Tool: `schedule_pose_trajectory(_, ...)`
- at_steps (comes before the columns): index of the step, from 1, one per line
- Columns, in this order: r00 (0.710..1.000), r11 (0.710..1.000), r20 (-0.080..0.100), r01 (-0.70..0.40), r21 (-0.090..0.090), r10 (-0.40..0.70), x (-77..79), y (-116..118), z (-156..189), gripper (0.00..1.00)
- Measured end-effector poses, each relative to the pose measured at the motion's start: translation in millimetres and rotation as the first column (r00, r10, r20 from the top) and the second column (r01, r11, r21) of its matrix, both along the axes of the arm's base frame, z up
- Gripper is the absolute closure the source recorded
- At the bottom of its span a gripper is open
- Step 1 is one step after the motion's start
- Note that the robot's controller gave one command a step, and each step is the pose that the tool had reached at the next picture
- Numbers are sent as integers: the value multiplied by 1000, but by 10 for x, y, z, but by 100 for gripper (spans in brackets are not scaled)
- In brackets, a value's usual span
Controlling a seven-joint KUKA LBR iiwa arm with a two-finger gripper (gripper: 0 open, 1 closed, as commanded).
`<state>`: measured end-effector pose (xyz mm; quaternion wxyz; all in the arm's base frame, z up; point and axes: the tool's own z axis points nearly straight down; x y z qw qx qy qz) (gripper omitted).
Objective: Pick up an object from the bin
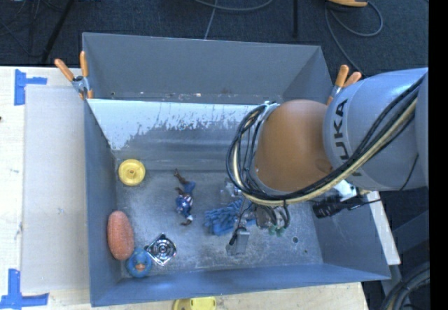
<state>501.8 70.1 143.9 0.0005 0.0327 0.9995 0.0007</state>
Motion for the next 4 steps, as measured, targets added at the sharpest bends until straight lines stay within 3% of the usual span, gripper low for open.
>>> schedule_pose_trajectory(1,997,997,-4,-82,-1,82,87,-417,-246,0)
schedule_pose_trajectory(2,998,998,-2,-65,-1,65,245,-621,-744,100)
schedule_pose_trajectory(3,998,998,-2,-64,0,64,245,-623,-744,100)
schedule_pose_trajectory(4,999,999,-2,-55,-1,55,51,-544,206,100)
